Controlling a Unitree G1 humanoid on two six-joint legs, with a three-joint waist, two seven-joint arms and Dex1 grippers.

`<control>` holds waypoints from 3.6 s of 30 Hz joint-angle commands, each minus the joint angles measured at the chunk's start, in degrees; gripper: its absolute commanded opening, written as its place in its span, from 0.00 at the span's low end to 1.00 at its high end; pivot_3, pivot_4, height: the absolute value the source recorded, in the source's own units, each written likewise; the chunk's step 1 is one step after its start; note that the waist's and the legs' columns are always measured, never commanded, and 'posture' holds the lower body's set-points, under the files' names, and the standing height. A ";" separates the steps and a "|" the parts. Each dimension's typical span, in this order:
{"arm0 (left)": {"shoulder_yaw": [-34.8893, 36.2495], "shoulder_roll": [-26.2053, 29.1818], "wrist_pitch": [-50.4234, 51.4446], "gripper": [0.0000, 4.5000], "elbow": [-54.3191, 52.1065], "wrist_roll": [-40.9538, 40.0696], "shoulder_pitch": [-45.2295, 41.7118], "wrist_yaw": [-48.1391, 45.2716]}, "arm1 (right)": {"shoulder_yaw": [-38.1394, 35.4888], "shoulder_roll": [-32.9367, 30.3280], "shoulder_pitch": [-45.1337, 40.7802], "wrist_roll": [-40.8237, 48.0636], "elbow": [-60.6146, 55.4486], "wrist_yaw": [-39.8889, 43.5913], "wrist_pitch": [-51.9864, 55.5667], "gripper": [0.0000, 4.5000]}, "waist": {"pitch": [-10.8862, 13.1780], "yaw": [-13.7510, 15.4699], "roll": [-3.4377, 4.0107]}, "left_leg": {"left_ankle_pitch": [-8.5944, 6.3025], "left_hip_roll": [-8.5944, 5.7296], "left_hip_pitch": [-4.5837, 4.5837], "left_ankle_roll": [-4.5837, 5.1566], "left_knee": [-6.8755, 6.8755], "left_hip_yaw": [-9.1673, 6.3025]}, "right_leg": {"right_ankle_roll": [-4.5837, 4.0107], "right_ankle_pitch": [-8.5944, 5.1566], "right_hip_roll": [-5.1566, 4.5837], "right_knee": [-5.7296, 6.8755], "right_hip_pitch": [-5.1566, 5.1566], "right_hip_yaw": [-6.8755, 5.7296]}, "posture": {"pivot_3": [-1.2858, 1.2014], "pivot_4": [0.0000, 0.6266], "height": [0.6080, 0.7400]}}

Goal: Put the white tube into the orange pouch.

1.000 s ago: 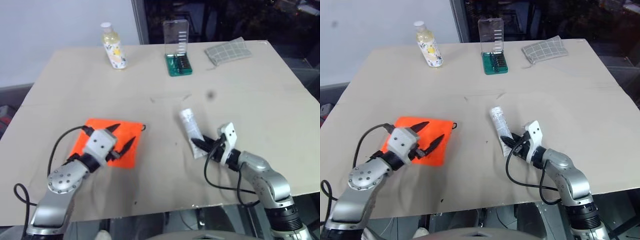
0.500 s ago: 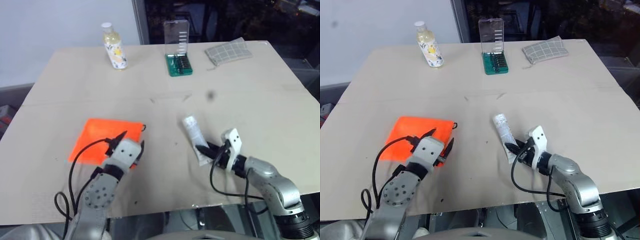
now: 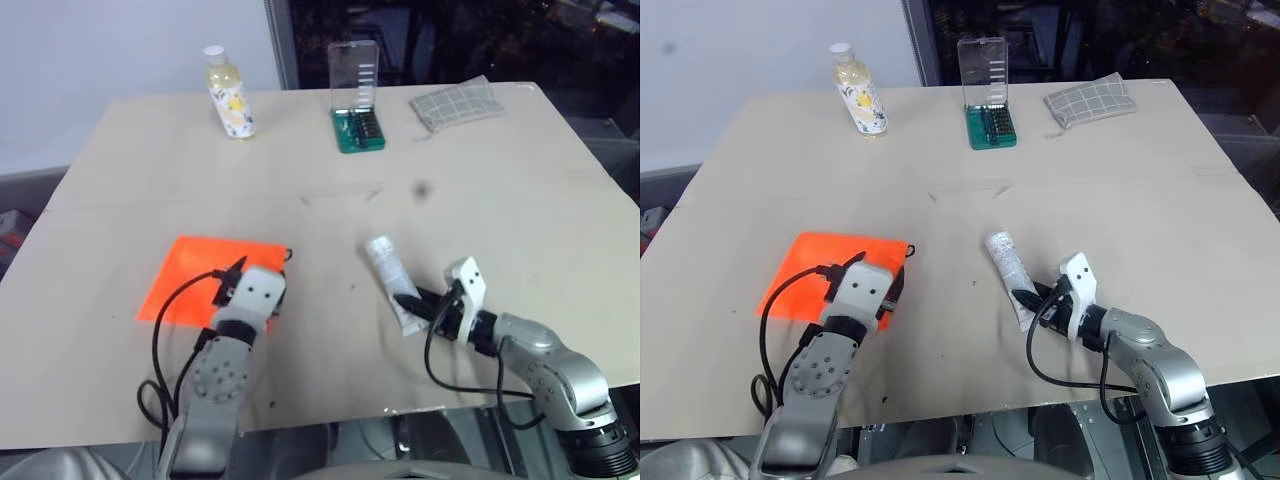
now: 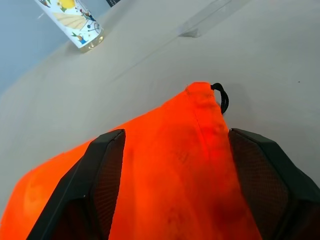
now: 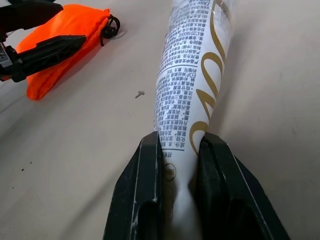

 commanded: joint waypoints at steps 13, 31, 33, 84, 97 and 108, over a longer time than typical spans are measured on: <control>-0.43 2.45 -0.63 0.75 2.17 1.52 -1.27 -2.17 | -1.11 0.78 -0.10 0.39 -2.31 -1.13 -1.13 0.16 | 0.00 -0.02 0.00 | 0.00 0.00 0.01 0.00 0.01 0.00 | 0.00 0.00 0.00 0.02 0.00 0.00 | 0.52 0.24 1.00; 3.46 0.51 -0.46 0.75 -0.93 3.80 -0.19 1.59 | -0.27 1.85 -0.71 -0.66 -0.98 -0.94 -2.36 0.16 | 0.00 -0.01 0.00 | 0.00 0.01 0.01 0.00 0.01 0.00 | 0.00 0.00 -0.01 0.03 -0.01 0.01 | 0.52 0.24 1.00; 3.44 0.50 -0.68 0.75 -1.58 3.99 -0.10 1.38 | -0.23 1.88 -0.78 -0.67 -0.86 -0.85 -2.40 0.16 | 0.00 0.05 0.00 | 0.00 0.00 0.01 0.00 0.01 0.00 | 0.00 0.00 0.00 0.03 -0.01 0.00 | 0.52 0.24 1.00; 12.25 0.48 1.97 0.75 -9.33 4.07 10.60 -1.40 | 1.06 3.04 0.19 -2.51 -0.03 -0.79 -4.27 0.16 | -0.04 -0.12 -0.04 | 0.00 0.02 0.04 0.00 0.03 0.02 | 0.00 0.00 0.01 0.05 0.01 0.02 | 0.52 0.24 1.00; 13.52 -0.62 1.53 0.75 -8.68 4.81 14.65 -0.39 | 1.14 3.17 0.26 -2.92 0.15 -0.70 -4.54 0.16 | -0.05 -0.12 -0.06 | 0.00 0.03 0.06 0.00 0.03 0.03 | -0.01 0.00 0.01 0.06 0.01 0.02 | 0.52 0.24 1.00; 14.64 1.50 -11.73 0.75 -12.30 4.51 14.89 0.02 | 1.30 3.35 0.35 -3.38 0.67 -0.53 -5.11 0.16 | -0.09 -0.15 -0.10 | 0.00 0.04 0.06 -0.01 0.03 0.07 | -0.01 0.00 -0.01 0.07 0.00 0.08 | 0.52 0.24 1.00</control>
